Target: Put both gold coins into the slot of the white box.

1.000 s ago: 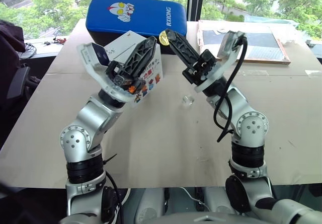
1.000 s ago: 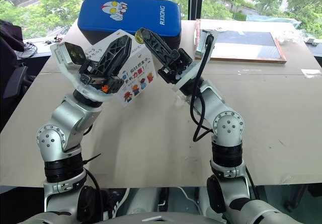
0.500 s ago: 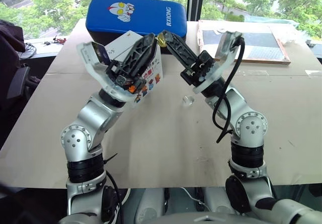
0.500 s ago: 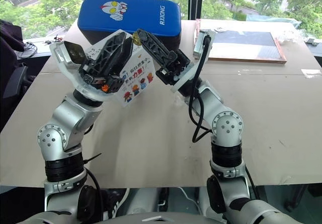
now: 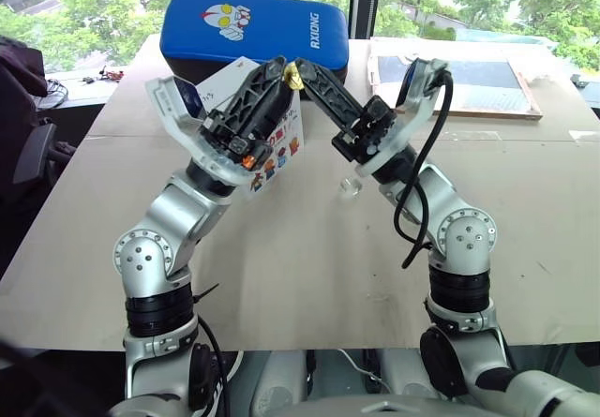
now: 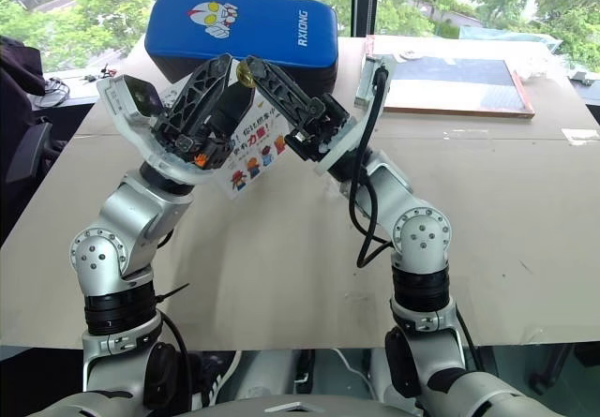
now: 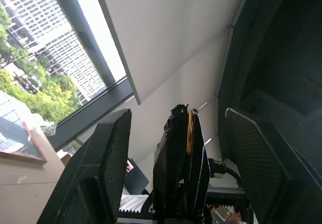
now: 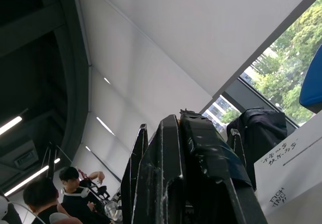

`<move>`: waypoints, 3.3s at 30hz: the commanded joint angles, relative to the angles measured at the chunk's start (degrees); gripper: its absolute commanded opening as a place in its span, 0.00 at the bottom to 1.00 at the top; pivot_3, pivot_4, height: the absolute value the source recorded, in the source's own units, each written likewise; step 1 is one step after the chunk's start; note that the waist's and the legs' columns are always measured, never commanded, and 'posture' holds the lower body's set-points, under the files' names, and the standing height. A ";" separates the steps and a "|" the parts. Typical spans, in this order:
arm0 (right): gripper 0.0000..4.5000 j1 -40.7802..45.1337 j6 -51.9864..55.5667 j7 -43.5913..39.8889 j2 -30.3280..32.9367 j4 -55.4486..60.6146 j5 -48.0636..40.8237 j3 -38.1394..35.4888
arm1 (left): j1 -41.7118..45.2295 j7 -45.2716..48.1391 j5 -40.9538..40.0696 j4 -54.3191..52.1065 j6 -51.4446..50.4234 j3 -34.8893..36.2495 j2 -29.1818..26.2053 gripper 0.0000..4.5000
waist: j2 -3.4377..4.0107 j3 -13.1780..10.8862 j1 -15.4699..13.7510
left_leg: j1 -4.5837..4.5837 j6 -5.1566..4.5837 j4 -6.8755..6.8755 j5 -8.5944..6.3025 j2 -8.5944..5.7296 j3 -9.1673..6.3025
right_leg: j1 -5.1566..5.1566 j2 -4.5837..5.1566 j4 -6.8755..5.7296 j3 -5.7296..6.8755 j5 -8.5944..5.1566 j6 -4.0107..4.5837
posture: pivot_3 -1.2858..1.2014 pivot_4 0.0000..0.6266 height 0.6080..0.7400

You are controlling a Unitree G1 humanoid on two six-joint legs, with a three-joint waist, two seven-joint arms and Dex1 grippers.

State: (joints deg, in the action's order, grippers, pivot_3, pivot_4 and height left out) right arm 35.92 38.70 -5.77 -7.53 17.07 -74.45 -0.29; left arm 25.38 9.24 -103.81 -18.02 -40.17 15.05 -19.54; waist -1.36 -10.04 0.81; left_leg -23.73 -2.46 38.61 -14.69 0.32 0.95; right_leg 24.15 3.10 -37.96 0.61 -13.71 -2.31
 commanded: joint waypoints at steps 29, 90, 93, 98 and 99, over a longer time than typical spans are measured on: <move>0.63 1.70 0.10 -2.37 1.42 1.32 3.79 1.06 | 0.49 1.78 2.22 1.21 -0.97 -0.69 -0.71 0.00 | 0.00 0.00 0.00 | 0.00 -0.17 -0.02 -0.10 0.00 0.01 | 0.00 0.00 0.01 0.00 0.00 0.00 | 0.52 0.24 1.00; 1.00 3.22 -3.07 -26.40 27.32 9.51 44.52 11.03 | 27.83 52.19 82.58 44.19 13.69 -10.52 -30.26 0.97 | 0.03 -0.04 -0.07 | -0.11 -0.20 -0.08 -0.12 0.04 0.28 | 0.35 0.00 -0.22 -0.13 -0.01 -0.02 | 0.52 0.24 1.00; 1.00 1.12 -1.75 -26.06 27.93 11.07 41.95 8.00 | 28.54 53.87 73.59 37.09 8.75 -4.10 -28.66 0.99 | -0.01 -0.06 -0.13 | -0.18 -0.19 -0.07 -0.11 0.04 0.25 | 0.35 0.01 -0.16 -0.10 -0.01 -0.02 | 0.52 0.24 1.00; 1.00 -10.72 -2.18 -30.41 33.30 16.13 36.00 -1.14 | 20.76 52.11 53.28 14.70 -9.33 4.16 -27.12 0.99 | -0.02 -0.05 -0.05 | -0.80 0.04 0.21 0.02 0.07 0.04 | 0.60 0.14 0.02 0.04 0.00 -0.05 | 0.52 0.24 1.00; 1.00 -13.43 -3.36 -32.13 34.47 16.93 35.66 -2.11 | 18.15 51.26 51.14 10.84 -11.48 4.52 -27.00 0.99 | 0.00 -0.02 -0.05 | -0.79 0.04 0.21 0.02 0.07 0.04 | 0.60 0.14 0.02 0.04 0.00 -0.05 | 0.52 0.24 1.00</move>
State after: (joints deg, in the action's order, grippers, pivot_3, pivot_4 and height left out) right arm 27.67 38.04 -33.69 24.44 29.94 -36.62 1.42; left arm 48.95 61.89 -45.27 3.17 -45.11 17.59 -46.32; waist -1.36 -10.06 0.76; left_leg -24.51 -2.43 38.83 -14.67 0.38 1.02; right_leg 24.72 3.25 -37.92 0.62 -13.73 -2.38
